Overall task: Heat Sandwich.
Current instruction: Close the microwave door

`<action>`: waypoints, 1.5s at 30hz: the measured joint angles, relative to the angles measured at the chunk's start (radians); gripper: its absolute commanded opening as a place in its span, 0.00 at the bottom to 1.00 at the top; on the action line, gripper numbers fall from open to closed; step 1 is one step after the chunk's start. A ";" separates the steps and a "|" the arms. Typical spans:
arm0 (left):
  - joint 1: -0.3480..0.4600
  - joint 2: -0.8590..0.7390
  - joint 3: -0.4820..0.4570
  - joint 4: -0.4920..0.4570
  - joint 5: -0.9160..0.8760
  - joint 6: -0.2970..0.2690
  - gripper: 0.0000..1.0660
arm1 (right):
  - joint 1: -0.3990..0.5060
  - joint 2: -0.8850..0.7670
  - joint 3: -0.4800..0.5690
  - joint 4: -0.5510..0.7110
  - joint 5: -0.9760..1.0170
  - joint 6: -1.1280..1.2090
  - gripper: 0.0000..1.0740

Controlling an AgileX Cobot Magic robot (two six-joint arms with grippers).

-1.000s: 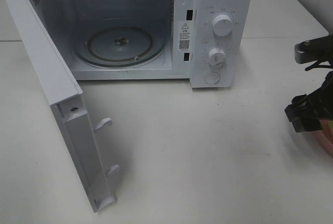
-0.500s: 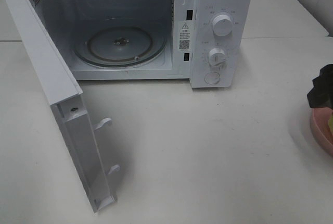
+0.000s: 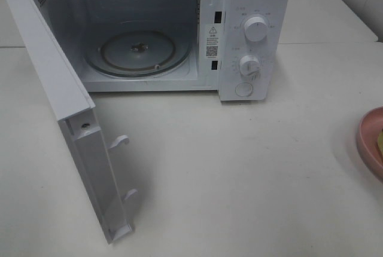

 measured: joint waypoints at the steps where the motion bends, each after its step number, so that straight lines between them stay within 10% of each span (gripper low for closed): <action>1: 0.000 0.000 0.000 0.000 0.000 0.000 0.92 | 0.000 -0.027 0.004 -0.001 0.017 0.000 0.71; 25: 0.000 0.000 0.000 0.000 0.000 0.000 0.92 | -0.171 -0.679 0.148 -0.021 0.208 -0.082 0.71; 45: 0.000 0.000 0.000 0.000 0.000 0.000 0.92 | -0.171 -0.697 0.150 -0.007 0.205 -0.101 0.71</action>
